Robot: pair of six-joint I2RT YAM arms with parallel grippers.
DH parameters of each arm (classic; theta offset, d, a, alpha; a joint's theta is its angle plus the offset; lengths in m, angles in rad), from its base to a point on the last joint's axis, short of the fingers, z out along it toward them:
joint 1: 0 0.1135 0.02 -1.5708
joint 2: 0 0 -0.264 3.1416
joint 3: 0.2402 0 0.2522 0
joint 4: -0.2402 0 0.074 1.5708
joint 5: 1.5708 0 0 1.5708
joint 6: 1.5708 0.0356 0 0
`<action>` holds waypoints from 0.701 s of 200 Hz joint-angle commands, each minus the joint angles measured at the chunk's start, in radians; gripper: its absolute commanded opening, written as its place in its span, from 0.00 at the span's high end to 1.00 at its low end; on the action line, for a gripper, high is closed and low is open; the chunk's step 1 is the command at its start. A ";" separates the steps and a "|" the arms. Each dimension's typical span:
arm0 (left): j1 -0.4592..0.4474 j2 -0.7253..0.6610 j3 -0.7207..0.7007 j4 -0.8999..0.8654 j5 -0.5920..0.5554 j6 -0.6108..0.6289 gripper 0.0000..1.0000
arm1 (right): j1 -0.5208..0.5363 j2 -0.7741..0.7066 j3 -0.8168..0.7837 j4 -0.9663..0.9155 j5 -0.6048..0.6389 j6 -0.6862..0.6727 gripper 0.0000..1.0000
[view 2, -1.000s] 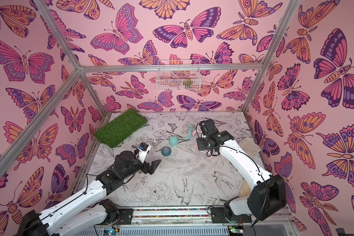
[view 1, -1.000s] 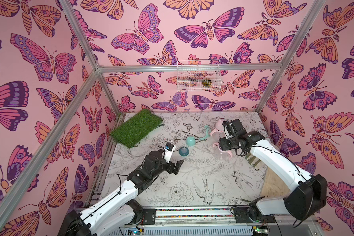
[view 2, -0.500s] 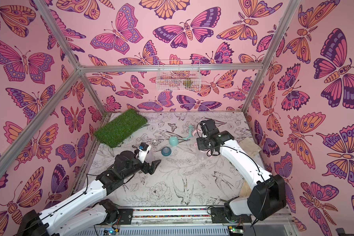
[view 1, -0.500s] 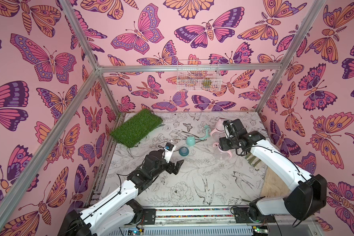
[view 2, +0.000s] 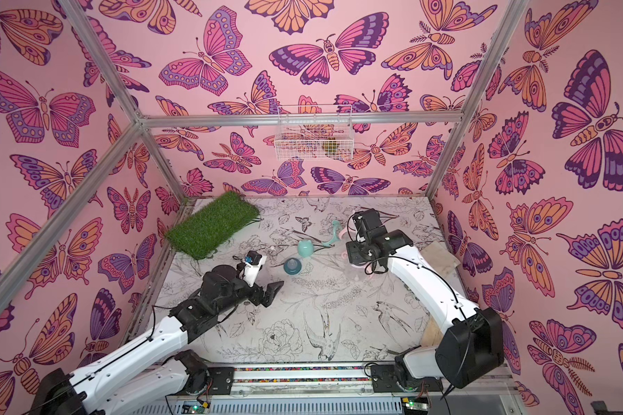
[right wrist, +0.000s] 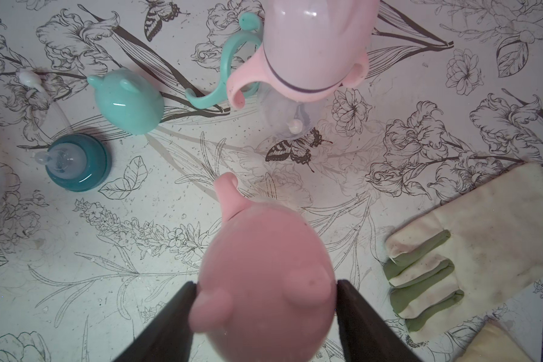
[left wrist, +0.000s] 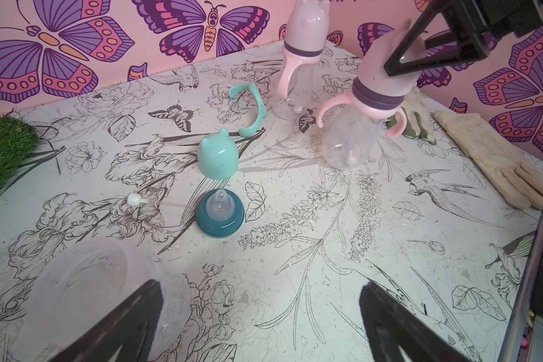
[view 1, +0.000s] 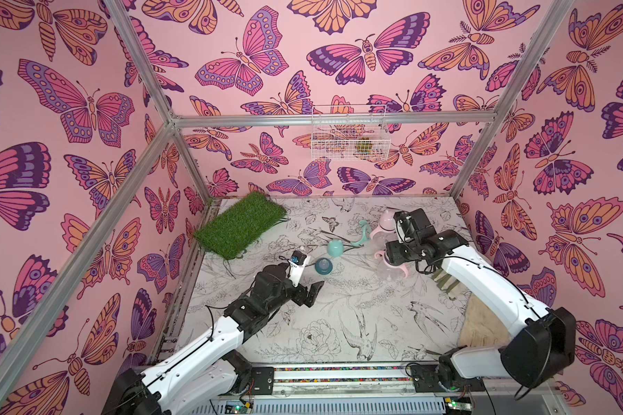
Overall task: Assemble the baby bottles
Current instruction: Close the lid on the baby bottle.
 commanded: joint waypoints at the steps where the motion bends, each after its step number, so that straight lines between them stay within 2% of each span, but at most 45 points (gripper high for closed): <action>1: -0.001 0.004 0.021 0.023 0.024 0.013 0.00 | -0.010 -0.006 -0.008 -0.001 -0.006 0.007 0.29; 83: -0.001 0.014 0.027 0.024 0.026 0.013 0.00 | -0.013 -0.016 0.002 -0.009 -0.038 0.007 0.29; 140: -0.003 0.084 0.076 0.059 0.013 -0.015 0.00 | -0.013 -0.049 0.012 -0.013 -0.083 -0.009 0.28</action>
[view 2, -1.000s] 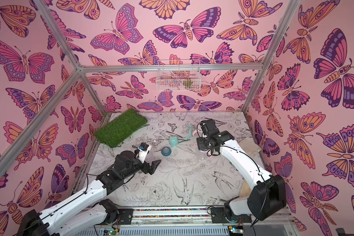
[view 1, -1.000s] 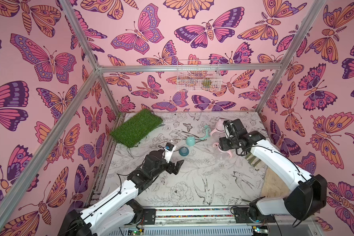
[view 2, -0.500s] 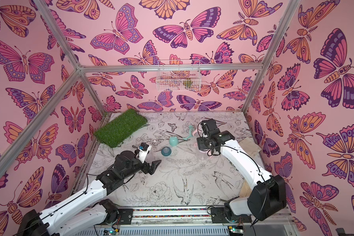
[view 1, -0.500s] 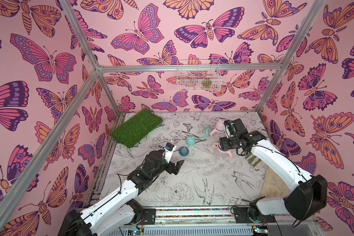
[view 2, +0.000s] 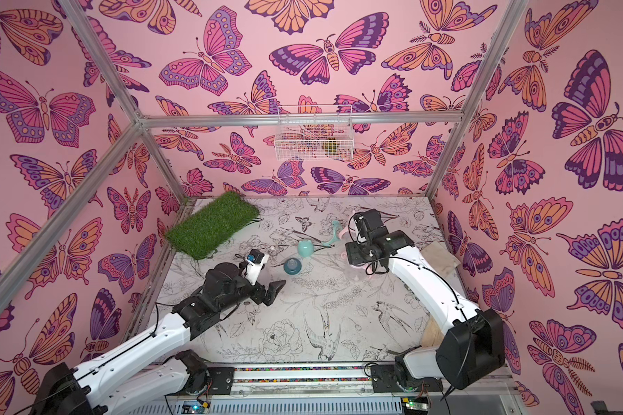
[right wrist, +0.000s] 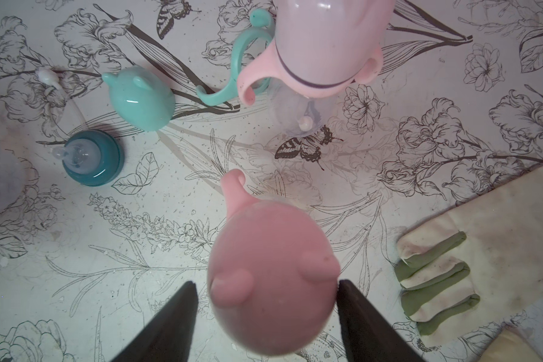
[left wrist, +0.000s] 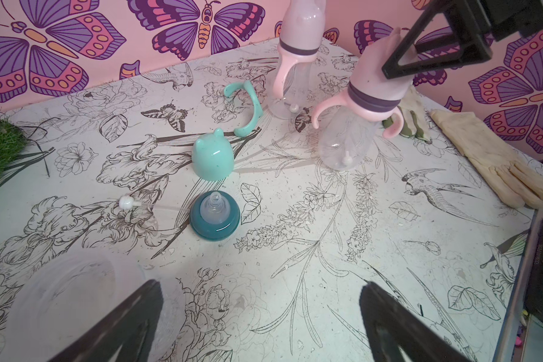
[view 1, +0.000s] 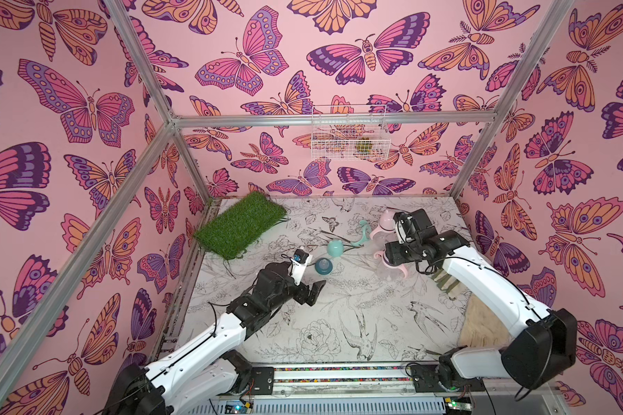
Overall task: Assemble the baby bottles
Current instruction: Close the lid on the baby bottle.
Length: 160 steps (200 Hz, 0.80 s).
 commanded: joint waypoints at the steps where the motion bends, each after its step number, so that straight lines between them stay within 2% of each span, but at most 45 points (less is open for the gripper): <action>1: -0.003 0.035 0.050 0.044 -0.006 -0.015 0.00 | -0.006 -0.035 0.020 -0.016 -0.030 -0.008 0.28; 40: -0.029 0.149 0.149 0.077 -0.035 -0.032 0.01 | -0.025 -0.065 0.028 -0.015 -0.014 -0.022 0.25; 75: -0.086 0.288 0.297 0.093 -0.122 -0.044 0.00 | -0.089 -0.102 0.037 0.033 -0.073 -0.002 0.25; 126: -0.147 0.527 0.533 0.152 -0.204 -0.098 0.02 | -0.228 -0.182 -0.094 0.306 -0.279 0.104 0.30; 160: -0.201 0.681 0.700 0.152 -0.262 -0.128 0.04 | -0.261 -0.177 -0.171 0.412 -0.271 0.135 0.36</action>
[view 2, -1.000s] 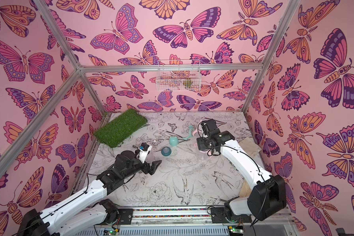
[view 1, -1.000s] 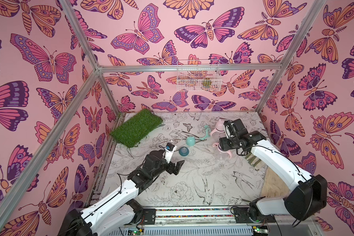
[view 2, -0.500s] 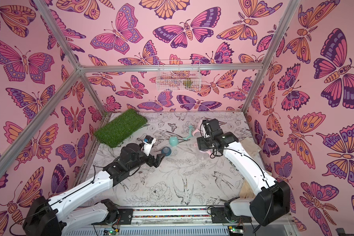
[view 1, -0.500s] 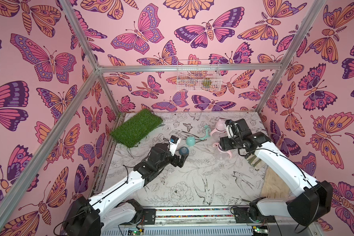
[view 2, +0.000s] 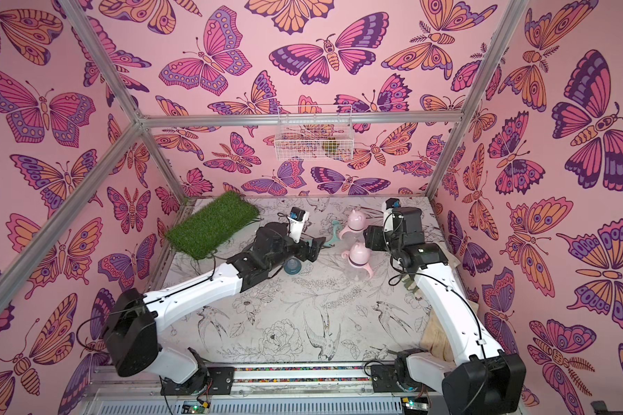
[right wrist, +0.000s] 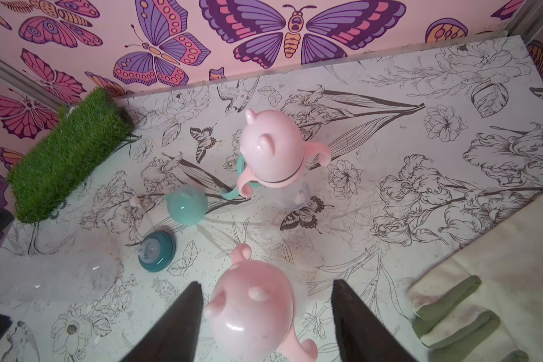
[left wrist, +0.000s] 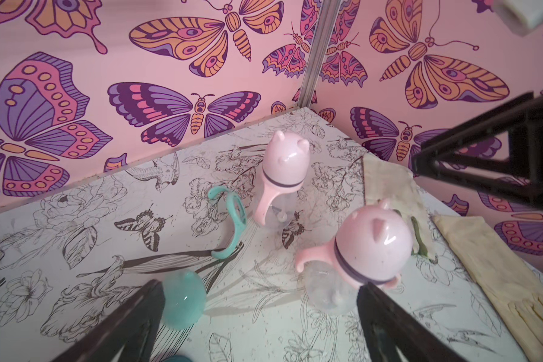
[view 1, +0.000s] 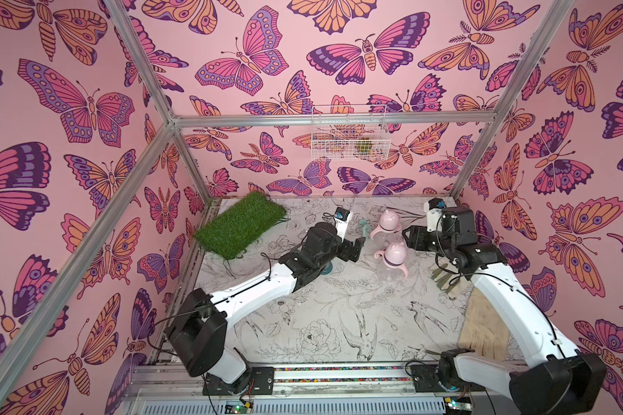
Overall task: Assemble the baby bottles
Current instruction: Close the lid on the baby bottle.
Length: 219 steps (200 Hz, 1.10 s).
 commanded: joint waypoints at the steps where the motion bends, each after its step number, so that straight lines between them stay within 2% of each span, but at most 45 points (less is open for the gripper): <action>1: -0.039 0.080 0.089 0.023 -0.068 -0.033 0.04 | -0.014 0.011 -0.045 0.117 -0.043 0.047 0.36; 39: -0.117 0.214 0.223 0.009 -0.146 -0.011 0.04 | -0.020 -0.017 -0.154 0.229 -0.070 0.062 0.38; 82: -0.170 0.308 0.309 -0.023 -0.199 -0.011 0.07 | -0.020 -0.062 -0.237 0.305 -0.067 0.090 0.40; 136: -0.191 0.366 0.352 -0.049 -0.221 -0.010 0.08 | -0.020 -0.058 -0.245 0.298 -0.075 0.094 0.42; 219: -0.195 0.377 0.318 -0.055 -0.224 -0.015 0.09 | -0.020 -0.019 -0.284 0.326 -0.124 0.109 0.45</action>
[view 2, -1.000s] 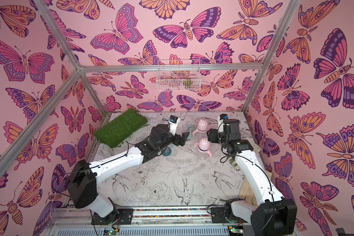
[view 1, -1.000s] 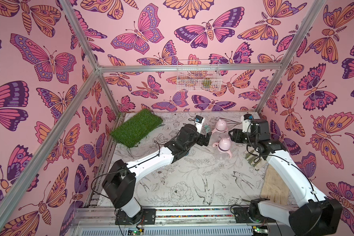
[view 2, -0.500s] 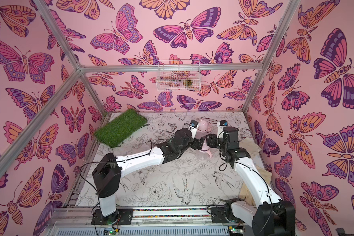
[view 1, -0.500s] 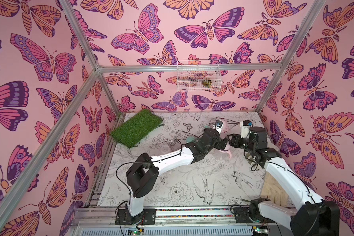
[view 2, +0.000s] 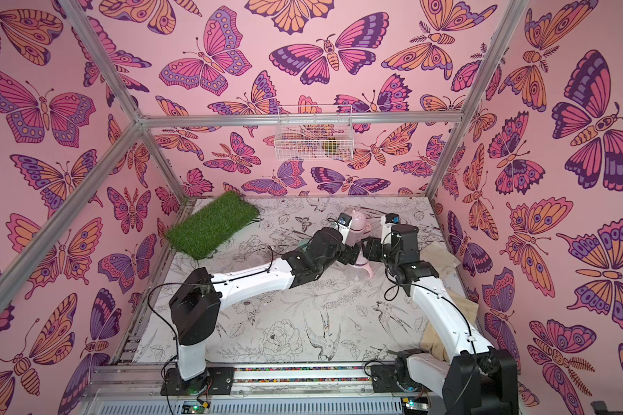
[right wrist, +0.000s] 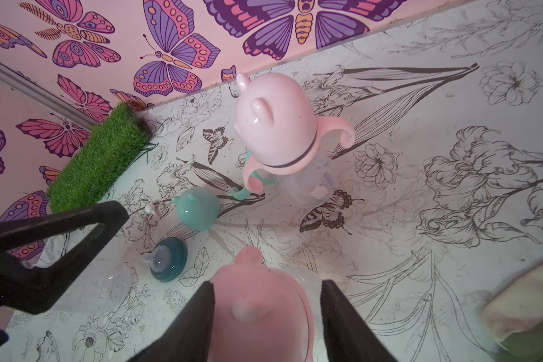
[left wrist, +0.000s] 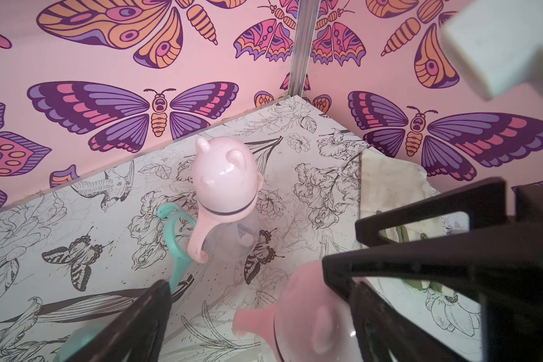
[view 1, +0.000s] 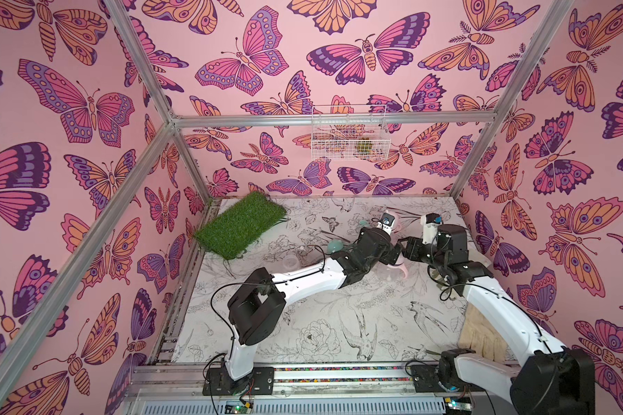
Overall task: Assemble the baby bottles
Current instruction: Close the lid on the baby bottle.
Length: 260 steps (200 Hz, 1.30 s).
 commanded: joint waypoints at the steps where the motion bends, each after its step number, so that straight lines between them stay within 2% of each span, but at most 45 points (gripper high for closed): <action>1: -0.006 0.014 -0.017 -0.008 -0.007 -0.002 0.09 | -0.005 0.010 -0.014 0.027 -0.029 0.013 0.45; 127: -0.007 0.023 -0.129 0.028 0.002 -0.030 0.15 | 0.019 -0.064 -0.156 0.050 0.054 0.052 0.54; 178: -0.008 0.046 -0.154 0.038 -0.003 -0.044 0.17 | 0.083 -0.040 -0.200 0.068 0.114 0.059 0.55; 260: -0.007 0.084 -0.188 0.057 0.035 -0.078 0.23 | 0.099 -0.014 -0.222 0.052 0.179 0.072 0.58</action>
